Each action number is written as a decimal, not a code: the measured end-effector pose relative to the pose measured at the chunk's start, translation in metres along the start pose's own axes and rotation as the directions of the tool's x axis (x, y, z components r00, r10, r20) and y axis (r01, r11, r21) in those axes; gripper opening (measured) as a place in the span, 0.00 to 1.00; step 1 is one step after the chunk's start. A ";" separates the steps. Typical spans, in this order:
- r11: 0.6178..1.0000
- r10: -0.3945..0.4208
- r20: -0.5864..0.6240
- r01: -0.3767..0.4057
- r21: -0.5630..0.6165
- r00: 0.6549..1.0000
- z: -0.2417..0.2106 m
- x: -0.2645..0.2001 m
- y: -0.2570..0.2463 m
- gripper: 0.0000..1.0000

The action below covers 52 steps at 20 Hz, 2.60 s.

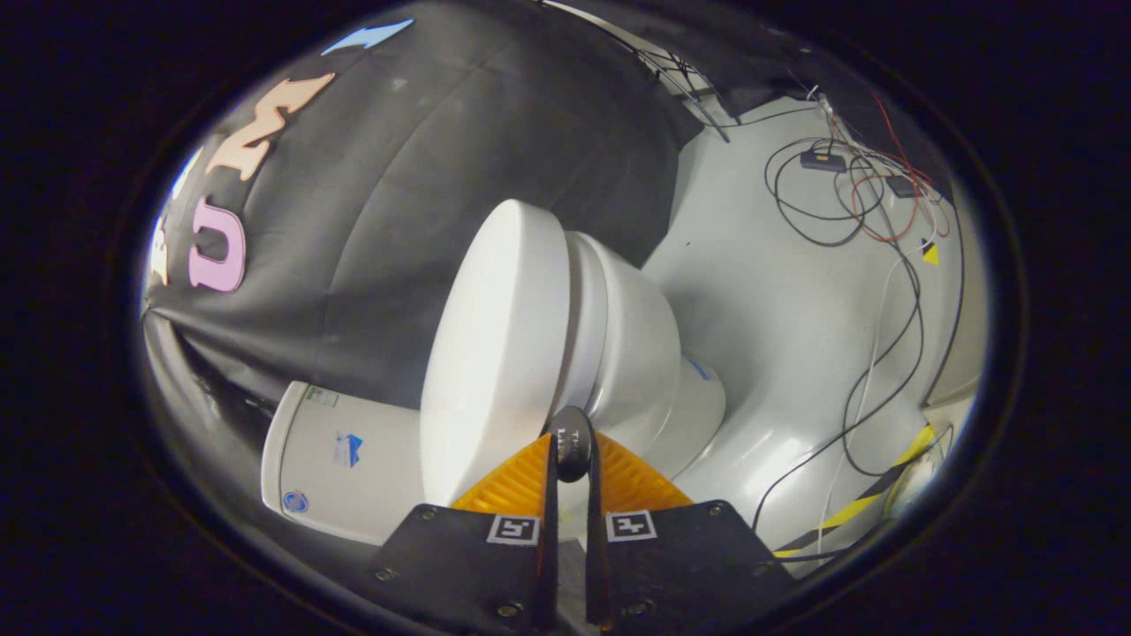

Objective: Open the toilet lid.

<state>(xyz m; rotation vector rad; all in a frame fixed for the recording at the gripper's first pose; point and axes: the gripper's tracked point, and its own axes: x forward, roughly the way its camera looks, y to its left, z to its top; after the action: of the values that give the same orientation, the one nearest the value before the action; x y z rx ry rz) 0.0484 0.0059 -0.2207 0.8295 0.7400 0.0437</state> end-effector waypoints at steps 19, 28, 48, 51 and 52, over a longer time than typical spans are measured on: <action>1.000 -0.003 -0.038 0.003 0.002 0.999 -0.004 -0.004 0.004 0.01; 0.984 0.037 0.044 -0.029 -0.178 0.998 0.012 -0.027 0.050 0.01; 0.847 0.173 0.148 -0.071 -0.527 0.974 0.007 -0.068 0.141 0.01; 0.840 0.186 0.152 -0.077 -0.537 0.971 0.008 -0.071 0.146 0.01; 0.833 0.190 0.153 -0.077 -0.548 0.970 0.008 -0.073 0.148 0.02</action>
<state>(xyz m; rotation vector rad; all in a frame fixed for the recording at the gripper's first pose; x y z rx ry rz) 0.0342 0.0799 -0.0741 0.3321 0.4375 0.2807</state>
